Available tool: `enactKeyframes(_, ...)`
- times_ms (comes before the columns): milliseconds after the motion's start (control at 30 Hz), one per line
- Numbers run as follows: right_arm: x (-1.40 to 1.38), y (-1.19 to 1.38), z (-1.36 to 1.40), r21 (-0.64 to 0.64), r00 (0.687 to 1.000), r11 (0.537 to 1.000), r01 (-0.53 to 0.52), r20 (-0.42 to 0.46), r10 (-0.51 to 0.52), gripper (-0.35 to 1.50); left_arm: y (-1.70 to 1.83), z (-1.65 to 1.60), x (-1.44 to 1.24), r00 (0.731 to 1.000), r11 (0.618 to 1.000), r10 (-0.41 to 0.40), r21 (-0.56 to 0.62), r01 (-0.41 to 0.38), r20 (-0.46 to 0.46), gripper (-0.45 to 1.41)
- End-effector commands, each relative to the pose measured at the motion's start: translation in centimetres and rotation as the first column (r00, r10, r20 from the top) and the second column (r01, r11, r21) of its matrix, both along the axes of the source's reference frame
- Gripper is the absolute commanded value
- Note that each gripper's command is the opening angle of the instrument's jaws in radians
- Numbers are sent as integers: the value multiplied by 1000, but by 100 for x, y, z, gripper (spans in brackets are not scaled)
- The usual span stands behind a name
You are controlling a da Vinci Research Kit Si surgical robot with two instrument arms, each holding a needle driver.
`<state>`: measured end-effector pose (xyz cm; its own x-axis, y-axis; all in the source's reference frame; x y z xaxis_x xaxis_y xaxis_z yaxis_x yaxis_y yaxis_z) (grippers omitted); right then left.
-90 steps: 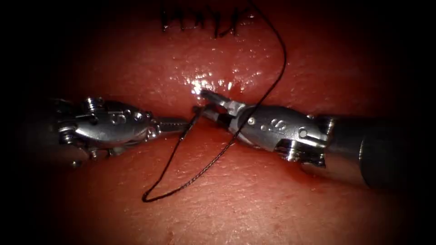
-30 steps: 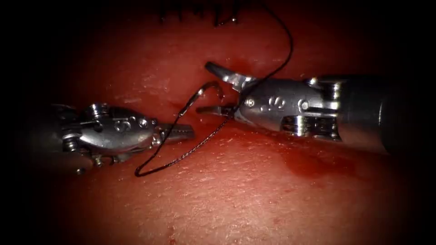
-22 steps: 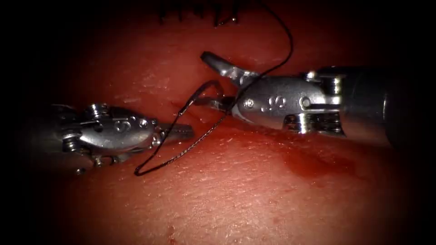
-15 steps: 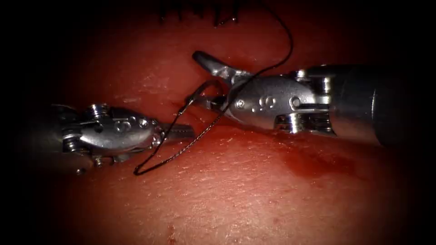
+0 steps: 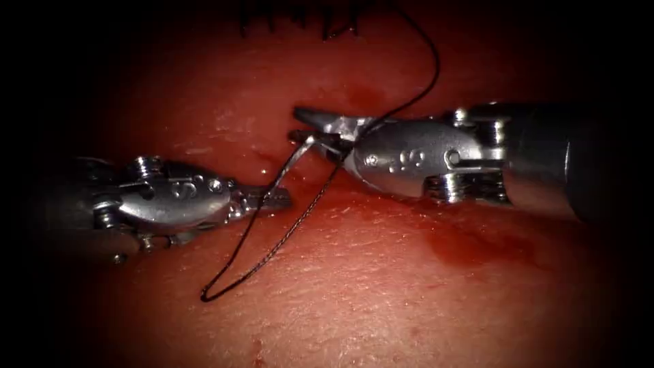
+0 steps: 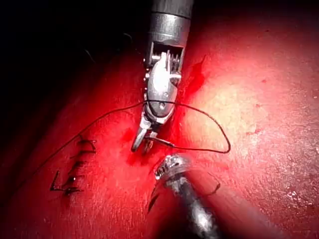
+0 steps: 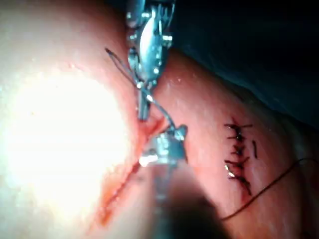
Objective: Wound Closure
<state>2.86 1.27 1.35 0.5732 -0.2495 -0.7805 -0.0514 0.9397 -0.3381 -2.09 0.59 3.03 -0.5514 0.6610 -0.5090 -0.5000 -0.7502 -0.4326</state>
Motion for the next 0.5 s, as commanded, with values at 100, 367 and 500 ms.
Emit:
enactKeyframes(100, 7, 7, -4, 0, 1000, 1000, -20, -11, 20, -35, 12, 0, -6, 999, 999, -30, -30, 29, -23, -22)
enactKeyframes(367, 2, 24, 5, 174, 981, 968, -179, -47, 189, -35, 7, 4, -10, 999, 997, -46, -59, 46, 0, -25)
enactKeyframes(500, -1, 31, 10, 232, 966, 946, -228, -68, 250, -35, 6, 6, -11, 999, 998, -40, -56, 40, -1, -25)
